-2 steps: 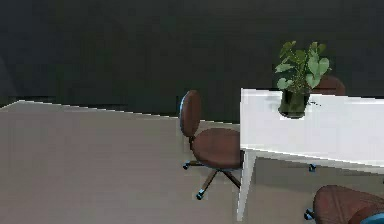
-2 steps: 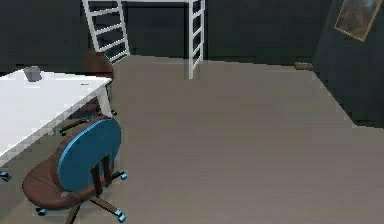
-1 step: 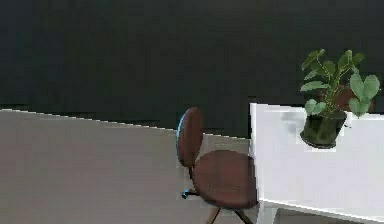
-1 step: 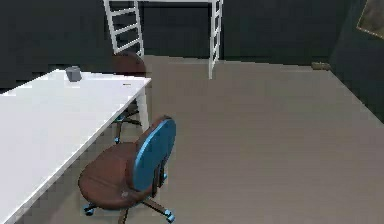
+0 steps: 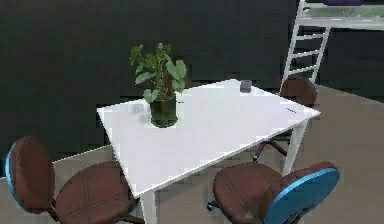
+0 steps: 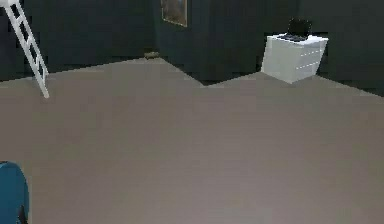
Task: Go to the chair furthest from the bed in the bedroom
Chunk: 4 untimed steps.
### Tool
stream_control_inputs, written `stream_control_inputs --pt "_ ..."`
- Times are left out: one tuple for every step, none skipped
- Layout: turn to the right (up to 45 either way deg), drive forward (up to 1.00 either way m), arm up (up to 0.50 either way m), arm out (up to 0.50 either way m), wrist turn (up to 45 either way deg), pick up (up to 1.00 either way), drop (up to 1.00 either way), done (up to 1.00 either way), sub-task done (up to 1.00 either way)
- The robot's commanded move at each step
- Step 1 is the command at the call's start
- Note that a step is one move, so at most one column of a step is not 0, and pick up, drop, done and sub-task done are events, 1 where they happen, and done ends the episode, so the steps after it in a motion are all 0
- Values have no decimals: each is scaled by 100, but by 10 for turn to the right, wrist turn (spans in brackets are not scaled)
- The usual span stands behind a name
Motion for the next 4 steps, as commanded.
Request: stream_control_inputs --pt "450 0 0 0 0 0 0 0 0" --pt "450 0 0 0 0 0 0 0 0" --pt "90 0 0 0 0 0 0 0 0" --pt "0 40 0 0 0 0 0 0 0"
